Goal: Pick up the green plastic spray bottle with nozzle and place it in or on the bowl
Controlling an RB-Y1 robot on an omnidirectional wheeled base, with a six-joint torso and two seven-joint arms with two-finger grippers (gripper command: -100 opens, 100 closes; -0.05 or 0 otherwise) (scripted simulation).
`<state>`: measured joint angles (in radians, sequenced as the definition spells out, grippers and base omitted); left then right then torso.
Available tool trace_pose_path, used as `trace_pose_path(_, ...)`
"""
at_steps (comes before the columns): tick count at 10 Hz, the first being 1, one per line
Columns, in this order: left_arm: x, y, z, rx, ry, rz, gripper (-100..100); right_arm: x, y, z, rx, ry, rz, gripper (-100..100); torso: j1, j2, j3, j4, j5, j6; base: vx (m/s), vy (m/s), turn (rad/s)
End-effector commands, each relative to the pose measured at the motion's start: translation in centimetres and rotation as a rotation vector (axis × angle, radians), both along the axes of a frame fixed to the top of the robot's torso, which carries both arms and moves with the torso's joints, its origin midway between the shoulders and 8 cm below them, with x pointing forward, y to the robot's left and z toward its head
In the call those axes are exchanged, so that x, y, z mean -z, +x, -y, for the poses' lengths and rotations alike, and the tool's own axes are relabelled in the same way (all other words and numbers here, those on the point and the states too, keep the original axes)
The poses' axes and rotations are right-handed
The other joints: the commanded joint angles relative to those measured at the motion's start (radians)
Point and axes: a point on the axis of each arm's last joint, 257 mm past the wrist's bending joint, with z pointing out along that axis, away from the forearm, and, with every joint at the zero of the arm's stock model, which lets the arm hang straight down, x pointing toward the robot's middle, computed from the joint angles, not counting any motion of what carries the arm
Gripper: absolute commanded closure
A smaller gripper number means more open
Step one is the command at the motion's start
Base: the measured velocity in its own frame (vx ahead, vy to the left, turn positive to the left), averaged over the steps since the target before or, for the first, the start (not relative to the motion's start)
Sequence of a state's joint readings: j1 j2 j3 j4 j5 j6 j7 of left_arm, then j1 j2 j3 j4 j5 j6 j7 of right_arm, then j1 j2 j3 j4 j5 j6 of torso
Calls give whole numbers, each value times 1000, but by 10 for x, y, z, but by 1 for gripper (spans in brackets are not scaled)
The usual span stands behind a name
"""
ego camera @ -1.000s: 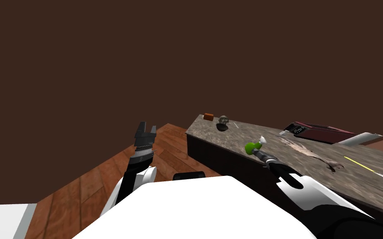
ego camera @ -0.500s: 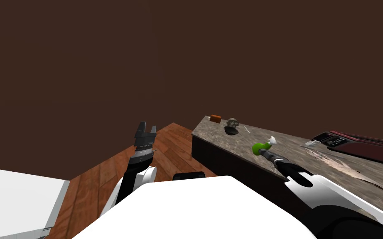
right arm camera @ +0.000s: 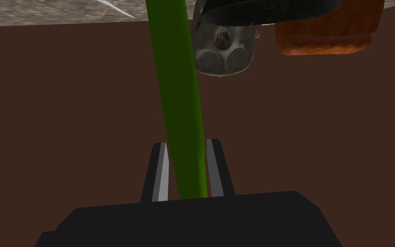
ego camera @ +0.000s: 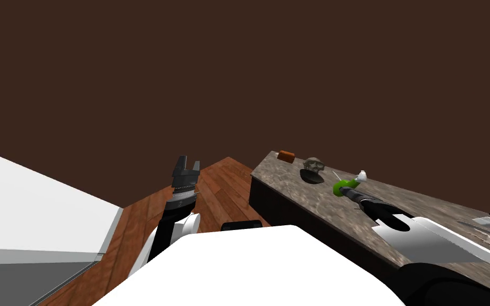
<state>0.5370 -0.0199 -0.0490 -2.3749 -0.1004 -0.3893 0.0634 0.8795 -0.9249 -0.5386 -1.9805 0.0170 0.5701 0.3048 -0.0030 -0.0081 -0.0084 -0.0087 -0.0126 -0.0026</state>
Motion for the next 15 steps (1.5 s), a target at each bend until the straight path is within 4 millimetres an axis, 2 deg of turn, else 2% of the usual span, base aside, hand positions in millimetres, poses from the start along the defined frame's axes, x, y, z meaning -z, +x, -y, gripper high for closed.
trace_pose_path(1, 0, 0, 0, 0, 0, 0, 0, -13, 1, 8, 27, -13, 10, 100, 0, 0, 0, 0, 0, 0, 110, -73, 220)
trace_pose_path(4, 0, 0, 0, 0, 0, 0, 0, -39, 3, 21, 64, -35, 33, 100, 0, 2, 1, 1, 0, 0, 90, -65, 218)
trace_pose_path(6, 0, 0, 0, 0, 0, 0, 0, -63, 6, 32, 97, -53, 57, 100, -2, 1, 1, 1, 0, 0, 98, -115, 288)
trace_pose_path(7, 0, 0, 0, 0, 0, 0, 0, -58, 4, 29, 86, -49, 49, 100, -2, 1, 1, 1, -1, 0, 53, -53, 73)
trace_pose_path(8, 0, 0, 0, 0, 0, 0, 0, -61, 5, 29, 86, -53, 54, -100, 1, 4, 2, 1, -2, 3, 12, -11, 0)
trace_pose_path(12, 0, 0, 0, 0, 0, 0, 0, -61, 6, 29, 85, -53, 54, -100, 5, 10, 6, 3, 0, 3, 2, -1, 1)
trace_pose_path(13, 0, 0, 0, 0, 0, 0, 0, -61, 6, 29, 85, -53, 54, 0, 5, 11, 6, 3, 0, 3, 0, 0, 0)
trace_pose_path(14, 0, 0, 0, 0, 0, 0, 0, -77, 12, 21, 77, -56, 60, -100, 5, 11, 6, 3, 0, 3, 9, -23, -94)
trace_pose_path(15, 0, 0, 0, 0, 0, 0, 0, -84, 15, 16, 72, -57, 62, -100, 4, 10, 6, 3, 0, 4, 14, -42, -93)
